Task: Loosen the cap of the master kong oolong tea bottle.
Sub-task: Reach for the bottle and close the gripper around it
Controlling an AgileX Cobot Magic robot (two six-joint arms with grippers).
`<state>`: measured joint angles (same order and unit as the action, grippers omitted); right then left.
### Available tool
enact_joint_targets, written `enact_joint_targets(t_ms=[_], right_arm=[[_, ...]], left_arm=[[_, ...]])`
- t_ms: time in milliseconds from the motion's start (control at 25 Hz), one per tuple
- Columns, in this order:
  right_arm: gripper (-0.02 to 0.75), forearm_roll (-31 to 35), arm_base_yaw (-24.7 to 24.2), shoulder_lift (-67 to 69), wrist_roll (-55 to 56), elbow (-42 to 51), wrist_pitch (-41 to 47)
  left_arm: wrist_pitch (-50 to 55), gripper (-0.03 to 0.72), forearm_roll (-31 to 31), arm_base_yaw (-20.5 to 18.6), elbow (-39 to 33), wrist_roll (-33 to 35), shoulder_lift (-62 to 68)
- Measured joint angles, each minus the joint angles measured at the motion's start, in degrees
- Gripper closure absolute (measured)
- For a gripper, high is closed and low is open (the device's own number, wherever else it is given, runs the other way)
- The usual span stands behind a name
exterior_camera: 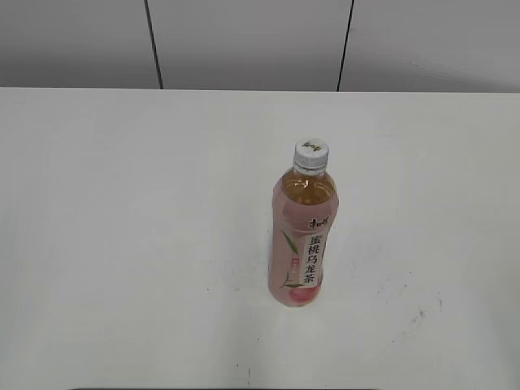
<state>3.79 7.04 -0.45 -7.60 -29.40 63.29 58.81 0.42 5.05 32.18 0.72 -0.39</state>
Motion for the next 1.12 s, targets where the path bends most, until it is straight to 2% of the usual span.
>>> enact_joint_targets(t_ms=[1120], right_arm=[[0.173,0.00,0.00,0.00,0.00,0.00,0.00]], left_arm=[[0.00,0.447,0.00,0.00,0.00,0.00,0.00]])
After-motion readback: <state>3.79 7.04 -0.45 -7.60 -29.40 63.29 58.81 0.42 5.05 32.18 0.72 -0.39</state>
